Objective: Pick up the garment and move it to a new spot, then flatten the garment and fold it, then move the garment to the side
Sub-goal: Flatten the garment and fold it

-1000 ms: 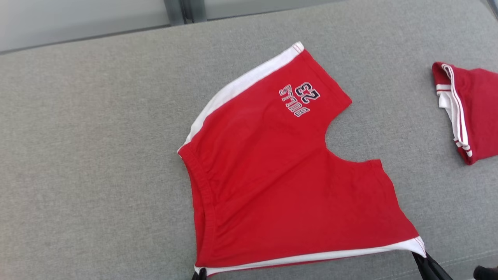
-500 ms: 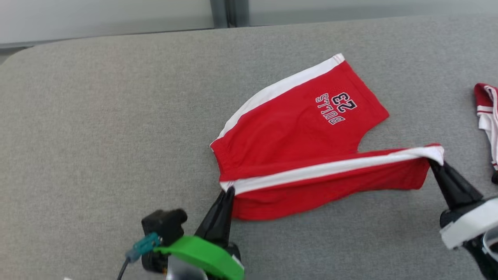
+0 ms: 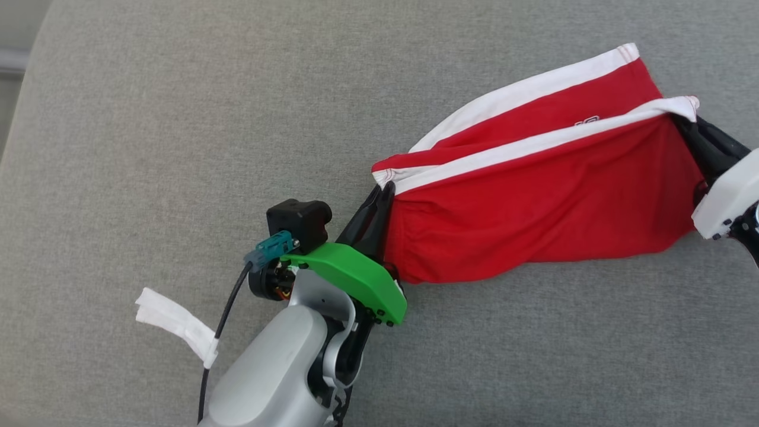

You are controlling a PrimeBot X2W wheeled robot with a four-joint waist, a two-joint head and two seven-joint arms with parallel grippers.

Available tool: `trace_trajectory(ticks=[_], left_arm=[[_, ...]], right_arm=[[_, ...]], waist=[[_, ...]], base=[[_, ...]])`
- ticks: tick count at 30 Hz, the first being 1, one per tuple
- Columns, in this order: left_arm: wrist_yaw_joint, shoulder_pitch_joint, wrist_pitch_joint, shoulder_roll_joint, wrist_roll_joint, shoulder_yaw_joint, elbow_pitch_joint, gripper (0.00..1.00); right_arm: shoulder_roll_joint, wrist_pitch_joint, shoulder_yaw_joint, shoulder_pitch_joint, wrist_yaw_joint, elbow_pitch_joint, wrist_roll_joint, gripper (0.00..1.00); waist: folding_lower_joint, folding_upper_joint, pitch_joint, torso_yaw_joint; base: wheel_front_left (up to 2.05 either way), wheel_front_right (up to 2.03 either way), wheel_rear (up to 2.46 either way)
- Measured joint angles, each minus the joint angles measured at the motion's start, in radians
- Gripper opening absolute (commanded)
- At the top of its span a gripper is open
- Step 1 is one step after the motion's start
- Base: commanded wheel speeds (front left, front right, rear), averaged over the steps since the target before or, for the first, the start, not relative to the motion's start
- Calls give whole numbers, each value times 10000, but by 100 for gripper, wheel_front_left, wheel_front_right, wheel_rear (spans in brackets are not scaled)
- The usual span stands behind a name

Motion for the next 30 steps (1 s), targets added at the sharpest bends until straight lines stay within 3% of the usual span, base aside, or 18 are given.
trace_trajectory(ticks=[11,12,13,14,15,21,24,27,30], left_arm=[[869,-1244,-1444,-21,-2017,-1496,934,0],[926,-1314,-1561,-21,-2207,-1647,988,0],[984,-1412,-1751,-23,-2330,-1806,1057,0],[1057,-1456,-1908,-27,-2468,-1841,1051,29],[1085,-1550,-2056,-29,-2637,-1921,1064,100],[1576,-1827,-2385,-23,-3028,-2011,1158,100],[1710,-1823,-2418,-25,-2573,-1390,669,100],[1822,-1505,-2431,-23,-1289,-604,-123,100],[1889,-629,-2429,-12,1035,54,-1020,100]], right_arm=[[-408,159,1981,-2338,0,1724,431,0],[-453,96,2128,-2503,0,1854,422,9],[-479,-27,2196,-2707,0,2067,410,43],[-495,-113,2242,-2840,0,2209,380,100],[-476,-286,2243,-3010,4,2431,291,100],[-161,-1139,2318,-3537,0,3359,79,100],[-109,-1473,2433,-3619,0,3415,121,100],[-77,-1822,2474,-3621,-2,3398,232,100],[44,-1678,2594,-3327,-2,3292,422,100]], waist=[[0,0,525,716],[0,0,545,751],[0,0,568,787],[0,0,587,802],[0,0,619,813],[0,0,746,783],[0,0,800,687],[0,0,815,561],[0,1,756,373]], base=[[0,0,0],[0,0,0],[0,0,0],[0,0,0],[0,0,0],[0,0,0],[0,0,0],[0,0,0],[0,0,0]])
